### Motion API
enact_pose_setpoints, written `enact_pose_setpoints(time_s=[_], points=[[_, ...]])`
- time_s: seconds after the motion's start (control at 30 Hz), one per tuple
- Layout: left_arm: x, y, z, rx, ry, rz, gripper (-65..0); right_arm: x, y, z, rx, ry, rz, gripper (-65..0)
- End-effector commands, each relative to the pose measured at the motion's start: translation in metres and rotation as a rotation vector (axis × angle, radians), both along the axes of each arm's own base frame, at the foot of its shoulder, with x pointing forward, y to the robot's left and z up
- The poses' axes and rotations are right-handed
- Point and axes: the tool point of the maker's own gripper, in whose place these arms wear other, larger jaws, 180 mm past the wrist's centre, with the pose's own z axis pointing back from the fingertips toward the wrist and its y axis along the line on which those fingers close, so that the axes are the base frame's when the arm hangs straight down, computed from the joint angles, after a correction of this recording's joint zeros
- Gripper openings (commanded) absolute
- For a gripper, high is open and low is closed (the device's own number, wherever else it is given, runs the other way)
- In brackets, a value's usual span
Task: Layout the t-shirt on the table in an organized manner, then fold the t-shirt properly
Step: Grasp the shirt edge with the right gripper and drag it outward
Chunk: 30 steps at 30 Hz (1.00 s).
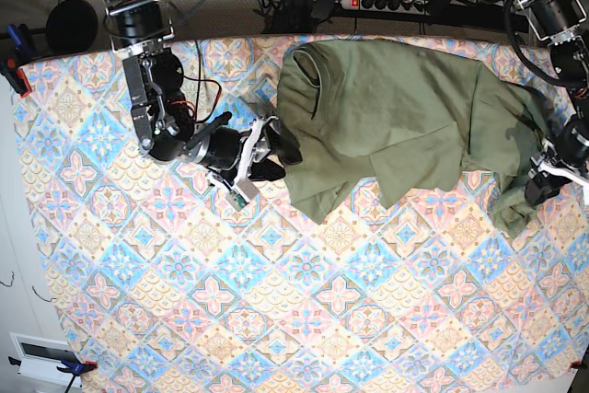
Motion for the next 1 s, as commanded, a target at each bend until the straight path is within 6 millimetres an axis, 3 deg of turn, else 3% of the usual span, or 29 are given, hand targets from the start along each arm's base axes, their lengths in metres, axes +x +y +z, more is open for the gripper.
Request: enact_pose_setpoints(time_s=[0.0, 0.33, 0.7, 0.8, 0.87, 0.97], points=[[0.008, 0.008, 0.022, 0.027, -0.059, 0.004, -38.5, 0.007, 0.003, 0.012, 0.019, -0.038, 0.008, -38.8], [0.007, 0.003, 0.017, 0.008, -0.058, 0.005, -38.5, -0.002, -0.001, -0.026, -0.004, 0.080, -0.003, -38.7], [0.007, 0.001, 0.015, 0.005, -0.056, 0.004, -38.6, -0.005, -0.012, -0.047, -0.099, 0.095, -0.003, -38.7], [0.007, 0.001, 0.015, 0.005, -0.056, 0.004, -38.6, -0.013, 0.005, -0.050, -0.111, 0.089, 0.047, -39.2], [0.007, 0.001, 0.015, 0.005, -0.056, 0.004, -38.6, -0.015, 0.018, -0.047, -0.088, 0.086, 0.060, -43.1], [0.007, 0.001, 0.015, 0.005, -0.056, 0.004, -38.7, -0.004, 0.015, -0.039, -0.057, 0.075, 0.010, -58.5]])
